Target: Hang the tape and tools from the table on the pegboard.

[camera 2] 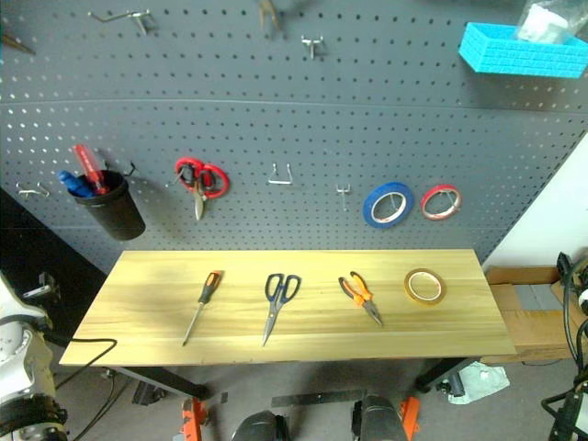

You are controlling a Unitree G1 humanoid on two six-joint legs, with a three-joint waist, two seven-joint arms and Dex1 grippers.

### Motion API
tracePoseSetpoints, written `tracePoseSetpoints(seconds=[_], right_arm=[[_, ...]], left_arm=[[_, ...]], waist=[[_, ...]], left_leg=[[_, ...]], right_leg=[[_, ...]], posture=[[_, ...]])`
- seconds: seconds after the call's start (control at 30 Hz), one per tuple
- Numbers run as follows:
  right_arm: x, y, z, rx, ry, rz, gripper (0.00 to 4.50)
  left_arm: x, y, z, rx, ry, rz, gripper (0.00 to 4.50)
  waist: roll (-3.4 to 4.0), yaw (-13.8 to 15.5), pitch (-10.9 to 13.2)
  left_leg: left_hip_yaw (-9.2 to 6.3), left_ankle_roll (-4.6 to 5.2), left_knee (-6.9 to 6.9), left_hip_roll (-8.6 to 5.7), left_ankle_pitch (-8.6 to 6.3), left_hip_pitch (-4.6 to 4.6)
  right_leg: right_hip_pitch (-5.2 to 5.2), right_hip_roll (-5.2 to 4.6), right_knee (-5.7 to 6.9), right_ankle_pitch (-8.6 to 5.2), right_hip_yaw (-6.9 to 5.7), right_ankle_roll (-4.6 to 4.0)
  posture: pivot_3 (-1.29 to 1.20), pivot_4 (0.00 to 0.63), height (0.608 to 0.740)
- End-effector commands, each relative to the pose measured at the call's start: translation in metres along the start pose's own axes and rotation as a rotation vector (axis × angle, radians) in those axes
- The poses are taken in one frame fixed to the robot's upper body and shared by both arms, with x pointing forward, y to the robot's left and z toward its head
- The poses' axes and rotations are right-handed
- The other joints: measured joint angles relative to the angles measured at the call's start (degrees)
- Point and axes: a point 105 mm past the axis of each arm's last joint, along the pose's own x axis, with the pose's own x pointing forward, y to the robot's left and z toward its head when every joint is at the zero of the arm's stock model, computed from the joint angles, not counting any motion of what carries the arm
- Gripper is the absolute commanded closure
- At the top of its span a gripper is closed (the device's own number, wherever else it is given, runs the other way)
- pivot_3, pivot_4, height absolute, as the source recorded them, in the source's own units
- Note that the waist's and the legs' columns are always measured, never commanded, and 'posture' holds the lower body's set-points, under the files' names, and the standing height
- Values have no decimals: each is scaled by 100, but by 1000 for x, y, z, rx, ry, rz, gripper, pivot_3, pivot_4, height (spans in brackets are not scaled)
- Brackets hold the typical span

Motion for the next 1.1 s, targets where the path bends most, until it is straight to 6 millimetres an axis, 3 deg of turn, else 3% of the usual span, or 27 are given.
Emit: tracePoseSetpoints(seconds=[0.03,0.3,0.53,0.63,0.73,0.87,1.1], right_arm=[[1,2,19,-37,-67,26,0],[0,33,10,-134,-51,176,0],[-21,85,-15,-239,51,492,0],[-52,120,-33,-338,142,751,0],[-77,145,-36,-387,184,897,0],[-93,165,-36,-433,233,948,0],[-82,195,-27,-436,285,855,0]], left_arm=[[-1,-4,16,34,-77,-45,29],[-7,-17,5,12,-31,-133,29],[-48,-90,9,99,-87,-586,29],[-80,-126,-2,282,-81,-842,29],[-109,-151,-8,359,-82,-1036,29],[-137,-183,1,337,-96,-1234,29],[-171,-232,39,290,-167,-1514,29]], waist=[[1,0,-1],[2,4,-2],[3,25,-1],[13,58,4],[37,87,20],[51,98,98],[56,104,214]], left_leg=[[0,0,0,0,0,0],[0,0,-1,1,0,0],[0,-1,-3,2,-1,-4],[-2,-1,-8,3,-2,-4],[-5,-3,-11,4,-5,-6],[-24,-37,-7,-5,-26,-11],[-108,-4,-8,-25,-6,-26]], right_leg=[[0,0,0,0,0,0],[0,0,-1,0,0,0],[-1,-1,-5,0,-1,0],[-4,-1,-8,-3,-2,-3],[-9,-1,-13,-6,-2,-7],[-17,-4,-15,-7,2,-9],[-17,10,-15,-20,-8,-31]], posture=[[-63,80,740],[-57,86,740],[-55,102,740],[-84,125,740],[-107,146,740],[-131,162,740],[-180,197,740]])
